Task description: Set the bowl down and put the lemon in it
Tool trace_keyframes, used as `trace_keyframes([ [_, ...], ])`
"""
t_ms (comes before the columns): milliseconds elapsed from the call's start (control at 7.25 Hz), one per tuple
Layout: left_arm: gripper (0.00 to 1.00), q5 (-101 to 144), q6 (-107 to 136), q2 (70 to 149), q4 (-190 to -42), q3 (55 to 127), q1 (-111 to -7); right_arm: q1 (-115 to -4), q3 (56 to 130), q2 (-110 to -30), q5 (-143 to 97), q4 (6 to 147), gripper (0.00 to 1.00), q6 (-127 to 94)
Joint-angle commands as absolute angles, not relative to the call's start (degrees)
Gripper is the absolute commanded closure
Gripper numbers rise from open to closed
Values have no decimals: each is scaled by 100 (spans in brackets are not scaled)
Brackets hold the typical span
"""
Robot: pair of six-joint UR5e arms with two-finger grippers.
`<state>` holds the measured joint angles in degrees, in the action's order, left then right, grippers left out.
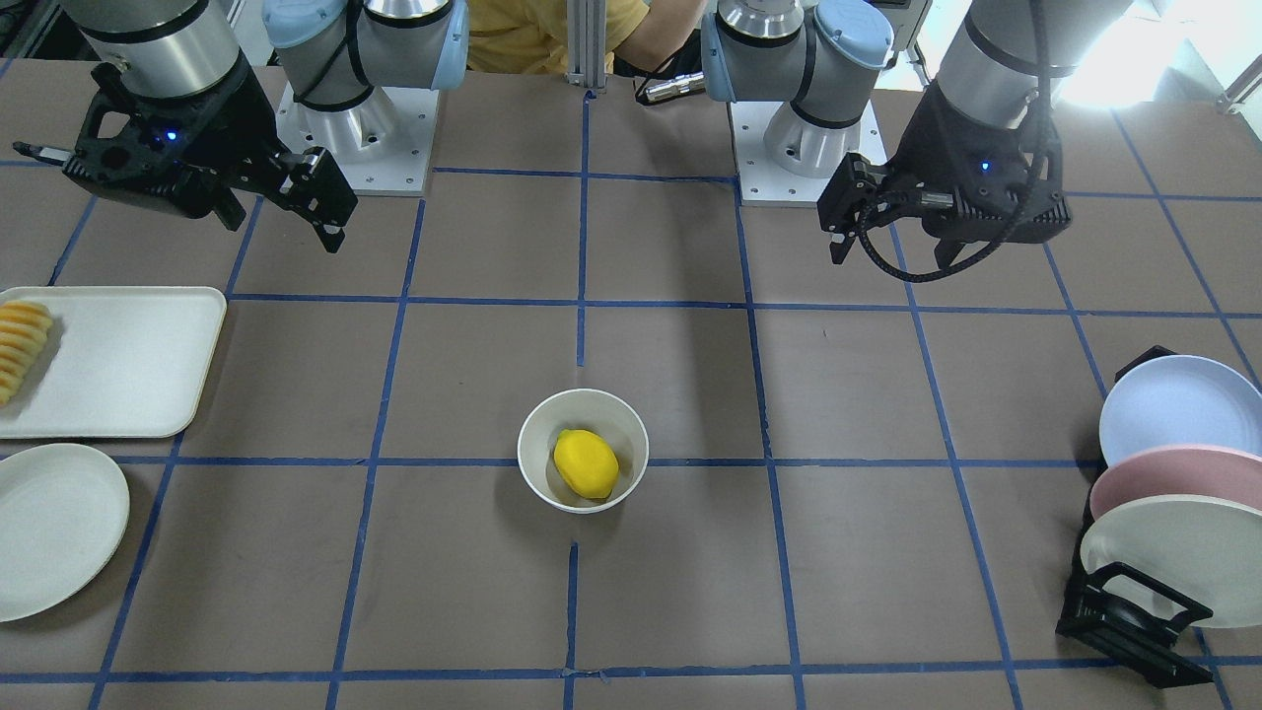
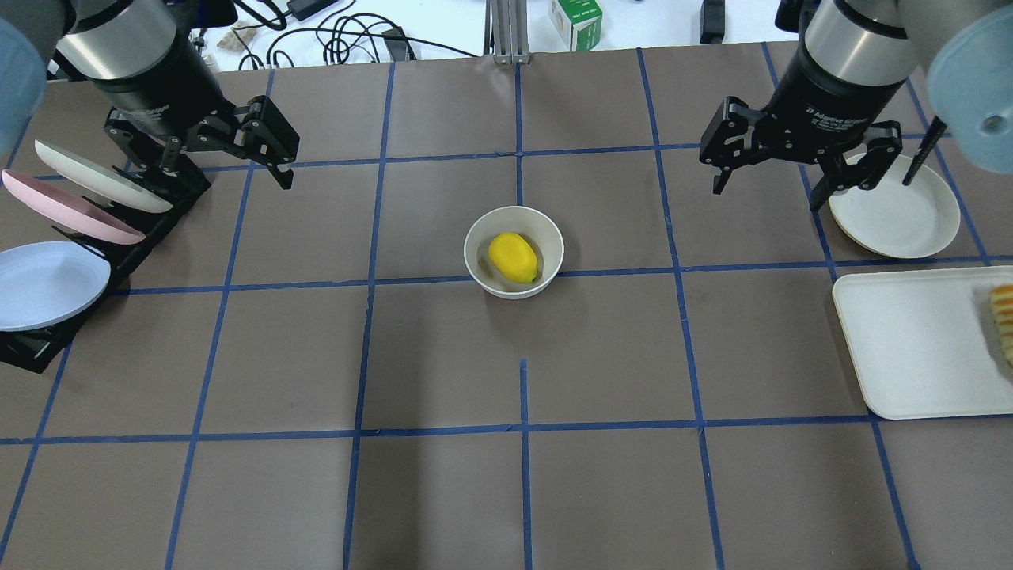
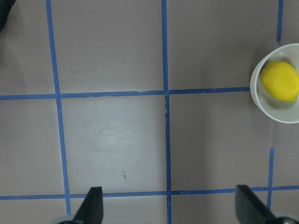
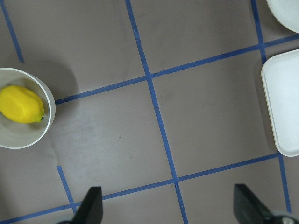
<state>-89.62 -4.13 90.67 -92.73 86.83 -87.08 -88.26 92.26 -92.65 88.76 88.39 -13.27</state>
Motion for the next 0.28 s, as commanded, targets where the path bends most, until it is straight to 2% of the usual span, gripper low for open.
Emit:
trace_keyframes([
  [0, 0, -8965, -413, 9070, -9272, 8684, -8710, -8824, 9290, -9246, 8807, 8825, 0, -1187],
  [138, 0, -8965, -413, 9062, -9272, 8684, -8719, -8824, 9290, -9246, 8798, 8824, 0, -1160],
])
